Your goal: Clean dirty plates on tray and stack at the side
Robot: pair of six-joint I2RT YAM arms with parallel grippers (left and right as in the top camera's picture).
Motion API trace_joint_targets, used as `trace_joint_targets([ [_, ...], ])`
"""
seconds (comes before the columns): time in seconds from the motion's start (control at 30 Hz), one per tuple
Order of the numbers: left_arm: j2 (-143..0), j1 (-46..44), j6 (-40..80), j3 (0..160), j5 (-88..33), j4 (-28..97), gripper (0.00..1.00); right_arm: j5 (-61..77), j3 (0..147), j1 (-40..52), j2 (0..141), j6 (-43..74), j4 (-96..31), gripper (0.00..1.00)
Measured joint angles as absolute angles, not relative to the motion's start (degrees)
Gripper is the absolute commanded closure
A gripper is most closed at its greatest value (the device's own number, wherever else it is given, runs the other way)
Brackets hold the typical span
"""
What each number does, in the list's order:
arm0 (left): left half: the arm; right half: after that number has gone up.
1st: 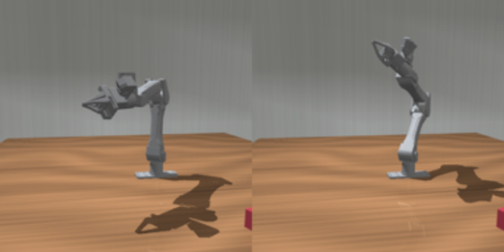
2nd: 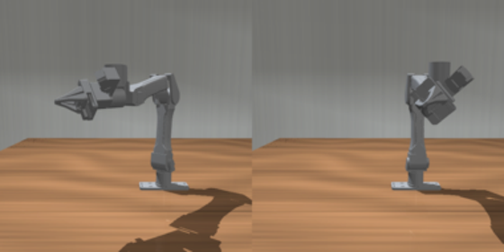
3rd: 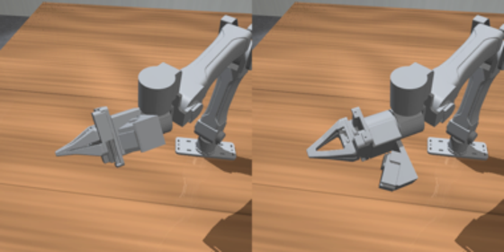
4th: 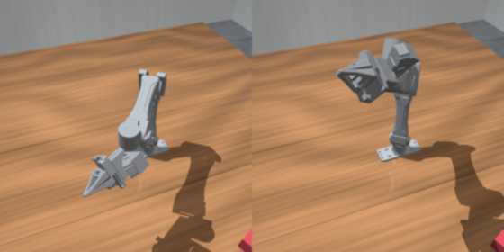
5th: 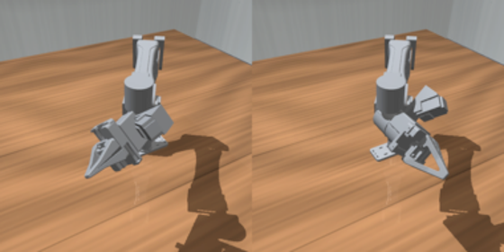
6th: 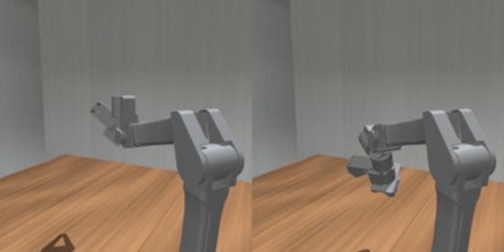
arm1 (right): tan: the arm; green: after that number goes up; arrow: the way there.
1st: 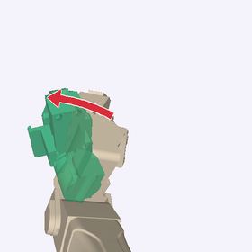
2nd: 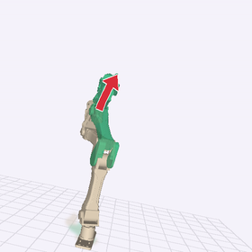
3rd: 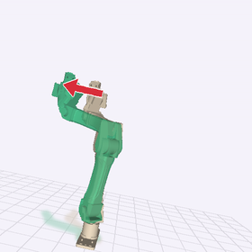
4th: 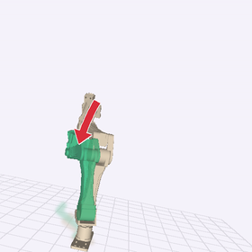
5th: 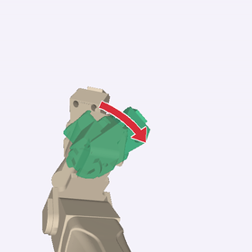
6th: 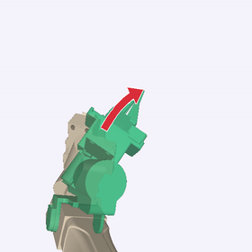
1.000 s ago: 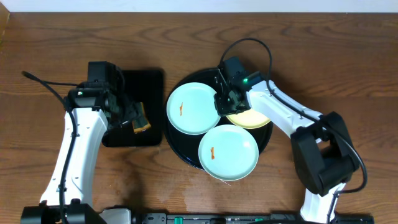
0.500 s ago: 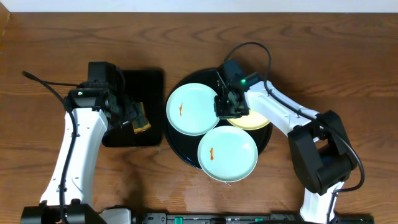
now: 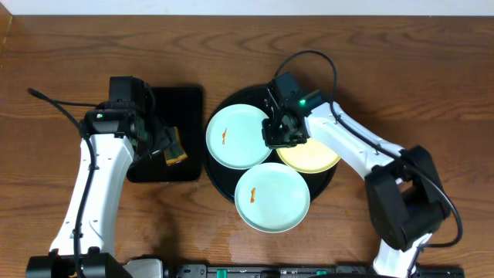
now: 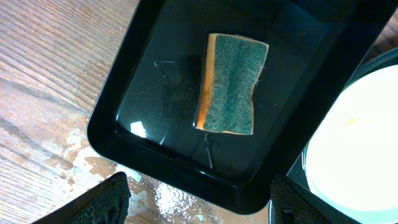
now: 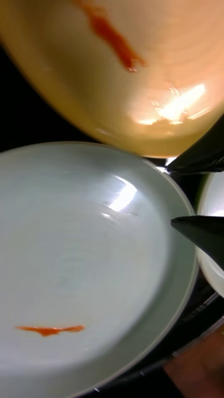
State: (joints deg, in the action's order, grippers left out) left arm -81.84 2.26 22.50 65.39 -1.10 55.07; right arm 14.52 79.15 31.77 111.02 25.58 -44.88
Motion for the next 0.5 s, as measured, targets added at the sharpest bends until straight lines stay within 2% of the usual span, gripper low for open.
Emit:
trace_joint_targets([
  [0.37, -81.84, 2.26, 22.50, 65.39, -1.10, 55.09, 0.25, 14.31, 79.13, 33.74, 115.11, 35.68, -47.40, 0.75],
  [0.4, -81.84, 2.26, 22.50, 65.39, -1.10, 55.07, 0.21, 13.61, 79.13, 33.67, 115.63, 36.10, -47.40, 0.75],
  [0.5, -81.84, 2.26, 22.48, 65.39, -1.10, 55.07, 0.21, 10.20, 79.13, 33.41, 115.87, 36.80, -47.59, 0.73],
])
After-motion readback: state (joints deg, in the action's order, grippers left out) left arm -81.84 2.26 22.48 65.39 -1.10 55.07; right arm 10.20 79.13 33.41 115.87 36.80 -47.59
